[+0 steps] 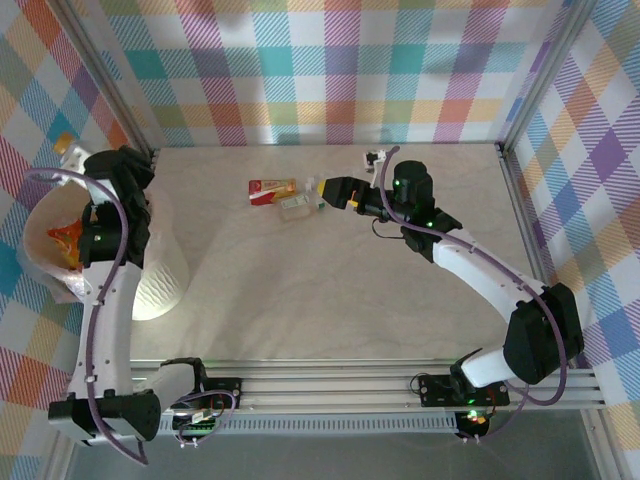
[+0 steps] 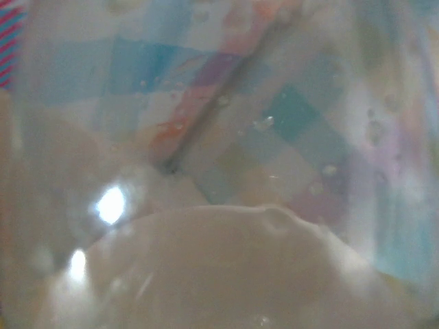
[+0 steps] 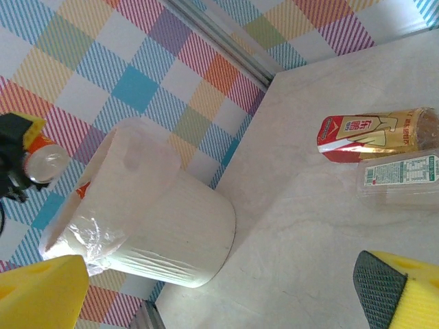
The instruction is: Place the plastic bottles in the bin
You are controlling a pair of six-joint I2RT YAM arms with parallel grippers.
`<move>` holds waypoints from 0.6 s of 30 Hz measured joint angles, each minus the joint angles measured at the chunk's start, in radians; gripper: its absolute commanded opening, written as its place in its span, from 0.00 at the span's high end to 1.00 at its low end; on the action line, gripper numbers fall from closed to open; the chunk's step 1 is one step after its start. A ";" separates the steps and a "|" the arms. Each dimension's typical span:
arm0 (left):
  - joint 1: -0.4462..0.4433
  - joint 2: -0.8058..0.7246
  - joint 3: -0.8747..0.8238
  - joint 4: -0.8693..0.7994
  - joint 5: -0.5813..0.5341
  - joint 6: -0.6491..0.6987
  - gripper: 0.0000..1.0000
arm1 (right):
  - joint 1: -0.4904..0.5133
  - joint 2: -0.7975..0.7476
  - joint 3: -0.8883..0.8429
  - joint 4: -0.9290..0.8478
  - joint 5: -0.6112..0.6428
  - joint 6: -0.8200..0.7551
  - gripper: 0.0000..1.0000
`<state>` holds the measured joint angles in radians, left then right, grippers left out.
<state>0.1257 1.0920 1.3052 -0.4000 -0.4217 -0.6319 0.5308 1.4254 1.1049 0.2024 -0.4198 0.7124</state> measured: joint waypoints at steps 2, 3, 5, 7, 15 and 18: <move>0.069 0.001 -0.032 0.006 0.000 -0.083 0.44 | 0.000 0.000 0.002 0.000 -0.010 0.000 0.00; 0.094 0.001 -0.043 0.010 0.002 -0.116 0.44 | 0.000 0.000 0.003 0.000 -0.013 0.001 0.00; 0.143 0.002 -0.060 0.011 0.013 -0.177 0.43 | 0.000 0.000 0.005 0.000 -0.020 0.001 0.00; 0.190 0.007 -0.069 0.012 0.027 -0.236 0.41 | 0.000 0.000 0.007 0.000 -0.027 0.005 0.00; 0.289 0.078 -0.080 0.010 0.135 -0.400 0.22 | 0.000 0.014 0.012 0.017 -0.047 0.013 0.00; 0.289 0.108 -0.077 0.005 0.170 -0.429 0.10 | 0.000 0.022 0.014 0.022 -0.052 0.013 0.00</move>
<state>0.4149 1.1995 1.2278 -0.3946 -0.2516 -1.0607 0.5308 1.4475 1.1187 0.2241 -0.4717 0.7254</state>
